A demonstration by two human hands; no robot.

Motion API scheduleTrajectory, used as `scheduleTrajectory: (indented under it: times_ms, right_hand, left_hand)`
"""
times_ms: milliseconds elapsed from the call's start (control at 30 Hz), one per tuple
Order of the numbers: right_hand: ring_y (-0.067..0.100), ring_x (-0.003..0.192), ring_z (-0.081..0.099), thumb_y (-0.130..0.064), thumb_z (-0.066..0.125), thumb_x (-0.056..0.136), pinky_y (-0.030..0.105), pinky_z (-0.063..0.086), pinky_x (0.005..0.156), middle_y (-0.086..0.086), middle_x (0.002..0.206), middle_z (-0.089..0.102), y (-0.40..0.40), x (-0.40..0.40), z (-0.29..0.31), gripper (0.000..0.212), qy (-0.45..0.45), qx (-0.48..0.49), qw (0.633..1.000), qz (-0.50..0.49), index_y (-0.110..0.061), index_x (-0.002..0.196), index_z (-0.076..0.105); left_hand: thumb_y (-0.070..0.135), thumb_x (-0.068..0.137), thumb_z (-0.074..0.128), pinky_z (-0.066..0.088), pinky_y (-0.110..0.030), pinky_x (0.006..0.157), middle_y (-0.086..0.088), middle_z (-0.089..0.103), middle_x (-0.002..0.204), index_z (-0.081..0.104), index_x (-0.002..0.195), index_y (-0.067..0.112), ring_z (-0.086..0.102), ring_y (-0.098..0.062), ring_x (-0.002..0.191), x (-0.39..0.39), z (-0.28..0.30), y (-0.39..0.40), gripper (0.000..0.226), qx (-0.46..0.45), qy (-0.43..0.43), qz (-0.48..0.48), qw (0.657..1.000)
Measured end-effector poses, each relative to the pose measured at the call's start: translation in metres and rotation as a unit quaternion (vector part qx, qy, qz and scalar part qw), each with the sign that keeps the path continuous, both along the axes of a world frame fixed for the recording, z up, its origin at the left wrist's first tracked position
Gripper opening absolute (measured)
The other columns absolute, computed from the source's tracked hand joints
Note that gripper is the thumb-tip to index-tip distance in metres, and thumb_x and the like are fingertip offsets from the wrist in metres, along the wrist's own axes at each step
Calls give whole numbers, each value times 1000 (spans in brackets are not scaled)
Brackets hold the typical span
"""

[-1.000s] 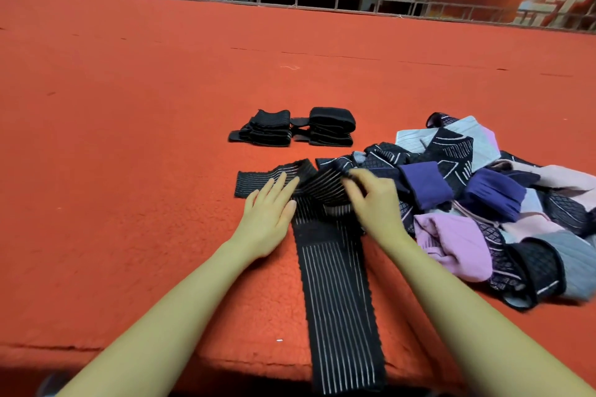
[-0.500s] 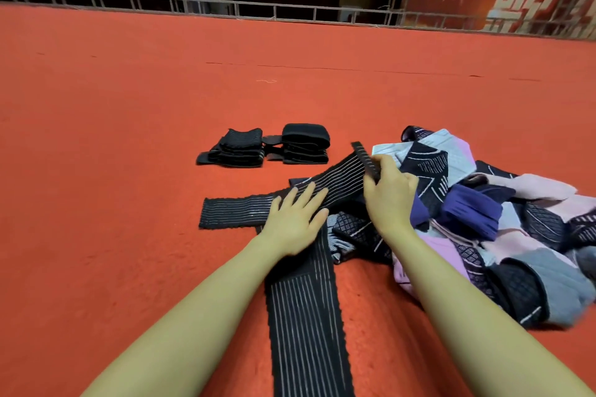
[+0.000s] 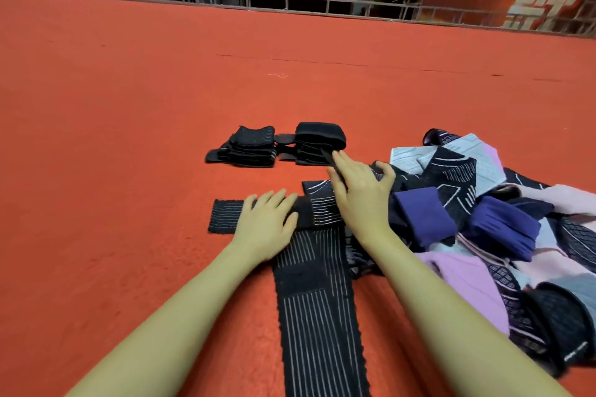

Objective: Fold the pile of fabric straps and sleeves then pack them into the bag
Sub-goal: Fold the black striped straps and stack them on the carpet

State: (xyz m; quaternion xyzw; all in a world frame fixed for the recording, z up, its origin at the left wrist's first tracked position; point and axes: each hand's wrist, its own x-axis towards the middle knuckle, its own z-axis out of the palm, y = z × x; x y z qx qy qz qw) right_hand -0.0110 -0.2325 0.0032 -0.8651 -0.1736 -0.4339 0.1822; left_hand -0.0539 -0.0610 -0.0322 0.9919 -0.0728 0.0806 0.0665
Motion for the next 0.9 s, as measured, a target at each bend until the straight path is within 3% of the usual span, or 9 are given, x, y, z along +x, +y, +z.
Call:
scheduleTrajectory:
  times_ms: [133,233,333,467,567,667,733,800,900]
  right_hand:
    - [16,94,69,-37,36,95,39,20,98,3,114,70,48,-2,-2,43,92,-40,994,33,-16,119,66]
    - [17,97,68,-41,28,95,41,18,97,3,115,69,84,-5,-9,49,151,-88,984,40,-20,121,65]
    - [17,94,69,-41,28,94,43,18,96,5,110,71,118,-9,-20,50,172,-145,973,59,-19,115,67]
    - [18,89,70,-39,33,94,44,20,94,6,104,72,150,-11,-33,45,160,-201,964,73,-17,110,69]
    - [17,113,61,-45,28,100,45,10,101,4,125,64,160,-15,-42,48,232,-248,936,98,-21,126,59]
    - [9,141,27,-57,1,94,48,0,108,-4,154,32,159,-19,-50,68,316,-281,898,123,-29,146,35]
    - [6,145,13,-46,7,102,49,-3,111,-8,159,17,155,-20,-46,54,381,-273,872,140,-30,150,23]
    - [5,145,12,-38,14,104,48,-3,111,-9,159,14,152,-21,-42,48,388,-288,863,145,-31,151,21]
    - [9,140,25,-33,26,102,42,4,107,-8,155,29,138,-17,-38,44,311,-258,908,110,-27,145,36]
  left_hand:
    - [52,83,4,19,-39,110,0,42,148,45,140,24,36,-21,136,-17,-8,45,76,-3,-9,40,999]
    - [47,86,18,30,-44,104,-6,56,135,61,125,15,50,-25,125,-24,-14,72,66,-23,-38,63,997]
    - [37,94,37,29,-40,104,-4,53,138,59,129,16,49,-22,127,-32,-22,100,46,-45,-33,86,995]
    - [34,93,40,31,-37,100,-3,59,132,63,124,17,50,-21,126,-40,-28,120,42,-121,-61,105,985]
    - [22,95,52,27,-33,100,-2,59,131,65,121,16,48,-20,126,-36,-31,124,29,-149,-75,126,978]
    - [20,95,53,24,-31,98,0,59,129,66,118,16,47,-19,125,-33,-34,127,27,-162,-82,134,974]
    - [19,95,50,24,-33,97,1,60,127,65,119,16,48,-19,123,-33,-36,126,28,-159,-86,131,975]
    - [25,97,42,25,-35,97,1,59,129,60,126,18,49,-21,122,-35,-35,124,35,-151,-97,112,977]
    - [51,88,15,22,-36,100,5,46,143,46,139,32,40,-19,130,-41,-29,118,62,-102,-70,52,991]
